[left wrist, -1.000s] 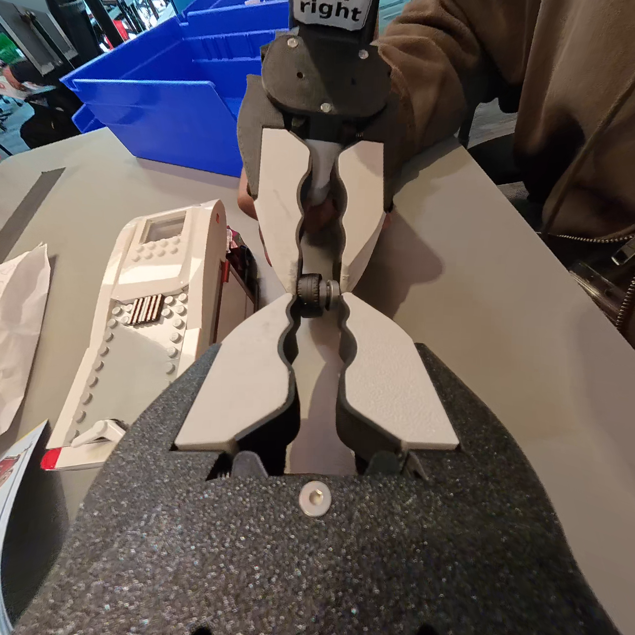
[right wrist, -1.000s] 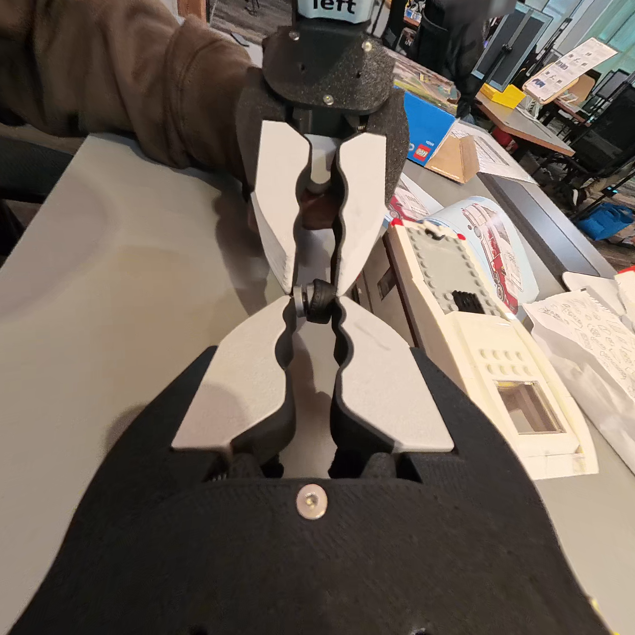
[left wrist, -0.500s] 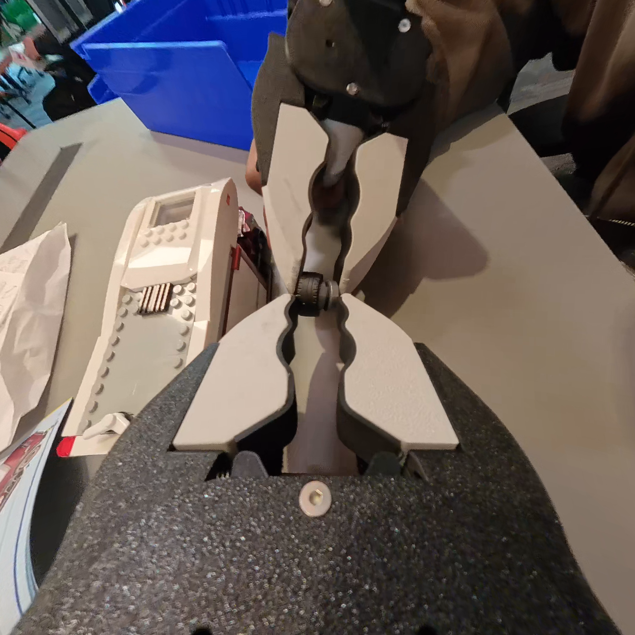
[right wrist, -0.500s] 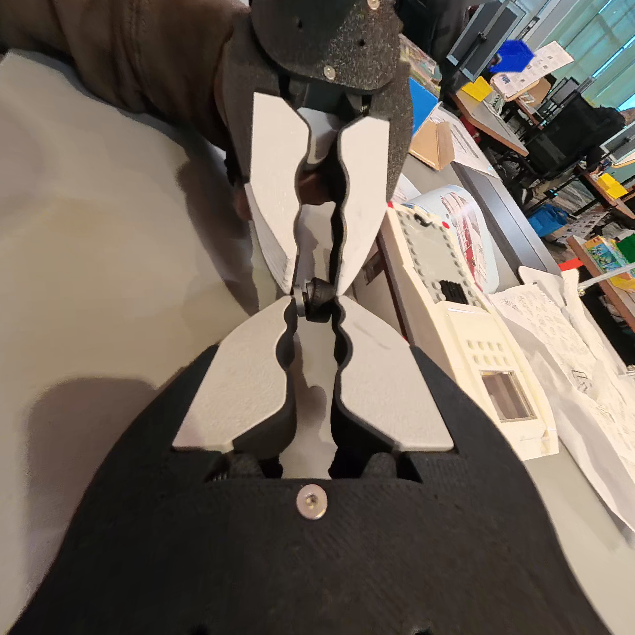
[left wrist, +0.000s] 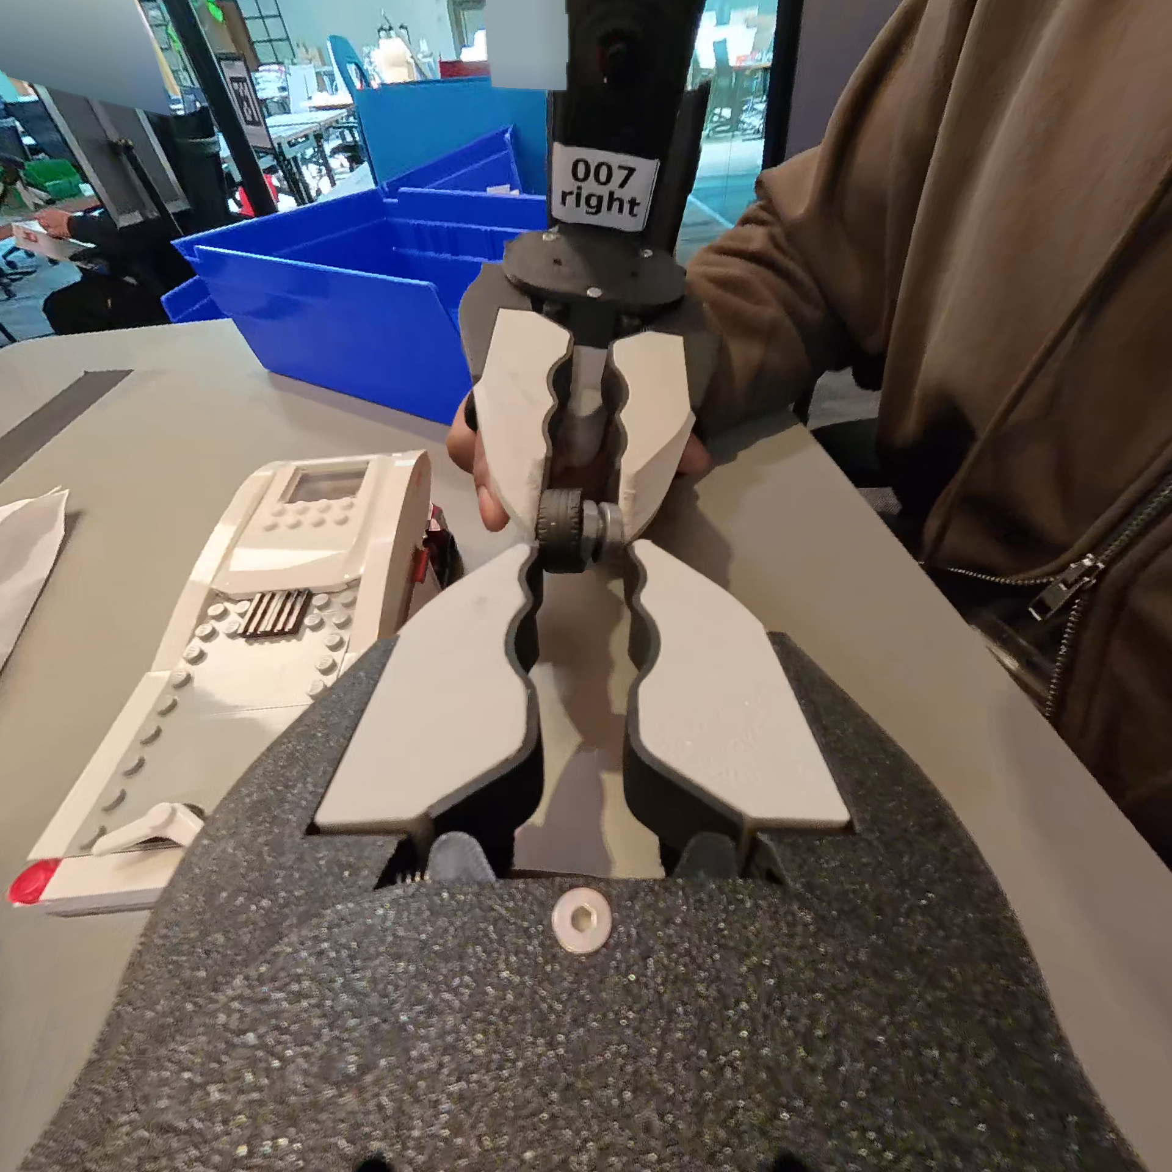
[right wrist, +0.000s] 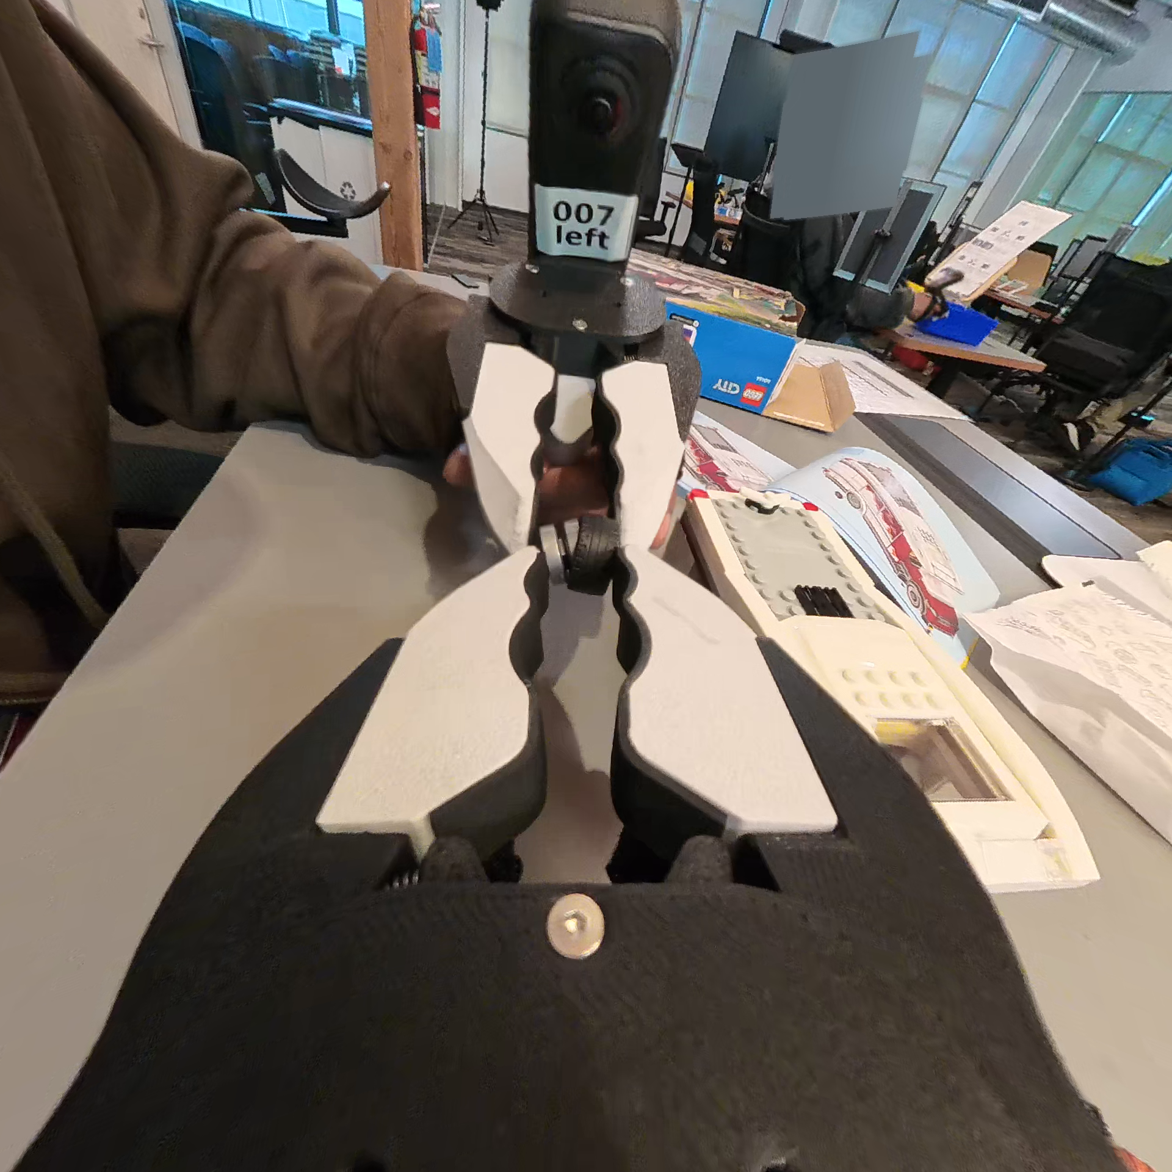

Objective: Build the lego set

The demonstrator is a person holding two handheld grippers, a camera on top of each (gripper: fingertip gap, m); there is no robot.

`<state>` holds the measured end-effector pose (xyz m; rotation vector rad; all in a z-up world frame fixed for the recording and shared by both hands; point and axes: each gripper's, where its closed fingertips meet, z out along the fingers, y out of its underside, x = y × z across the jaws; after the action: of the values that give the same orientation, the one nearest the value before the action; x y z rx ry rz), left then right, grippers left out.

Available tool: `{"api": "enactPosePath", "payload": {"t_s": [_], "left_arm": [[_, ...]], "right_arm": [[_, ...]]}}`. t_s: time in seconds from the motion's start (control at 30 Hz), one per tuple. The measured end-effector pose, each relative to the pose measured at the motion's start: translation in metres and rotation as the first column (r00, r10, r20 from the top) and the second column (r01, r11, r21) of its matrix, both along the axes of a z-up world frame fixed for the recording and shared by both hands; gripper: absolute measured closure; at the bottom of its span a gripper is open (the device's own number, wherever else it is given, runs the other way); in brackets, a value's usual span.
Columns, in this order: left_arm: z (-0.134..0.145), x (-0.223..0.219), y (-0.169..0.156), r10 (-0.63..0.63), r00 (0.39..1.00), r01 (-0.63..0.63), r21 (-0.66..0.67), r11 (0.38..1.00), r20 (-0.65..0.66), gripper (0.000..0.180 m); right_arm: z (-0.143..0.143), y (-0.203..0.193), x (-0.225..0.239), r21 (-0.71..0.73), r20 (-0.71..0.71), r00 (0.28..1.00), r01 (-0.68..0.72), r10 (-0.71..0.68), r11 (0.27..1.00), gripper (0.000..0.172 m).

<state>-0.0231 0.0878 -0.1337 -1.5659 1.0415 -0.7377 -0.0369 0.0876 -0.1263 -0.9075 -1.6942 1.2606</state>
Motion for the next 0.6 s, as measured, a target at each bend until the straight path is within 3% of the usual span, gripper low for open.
{"api": "enactPosePath", "payload": {"t_s": [0.13,0.27,0.3,0.33,0.47,0.6], "left_arm": [[0.0,-0.001,-0.002,-0.014,1.0,0.014,0.006,1.0,-0.015,0.16],[-0.01,0.0,-0.003,-0.014,0.992,0.018,0.035,0.999,-0.124,0.162],[-0.013,0.0,-0.004,-0.016,0.989,0.022,0.04,0.999,-0.147,0.165],[-0.014,0.0,-0.004,-0.014,0.986,0.023,0.05,0.998,-0.166,0.179],[-0.019,0.002,-0.005,-0.018,0.98,0.027,0.043,0.999,-0.197,0.18],[-0.032,-0.005,0.005,0.04,0.97,-0.037,0.018,0.999,-0.24,0.18]], "right_arm": [[0.0,-0.003,0.001,-0.008,0.005,1.0,-0.027,0.027,1.0,0.152],[-0.003,-0.007,0.004,-0.043,0.048,0.995,-0.09,0.092,0.995,0.141],[-0.004,-0.008,0.005,-0.059,0.064,0.992,-0.106,0.109,0.993,0.139],[-0.006,-0.01,0.006,-0.074,0.088,0.988,-0.118,0.124,0.99,0.133],[-0.019,-0.004,0.001,-0.054,0.181,0.981,-0.058,0.067,0.997,0.146],[-0.03,0.004,-0.002,0.032,0.216,0.976,0.001,-0.008,0.999,0.146]]}}
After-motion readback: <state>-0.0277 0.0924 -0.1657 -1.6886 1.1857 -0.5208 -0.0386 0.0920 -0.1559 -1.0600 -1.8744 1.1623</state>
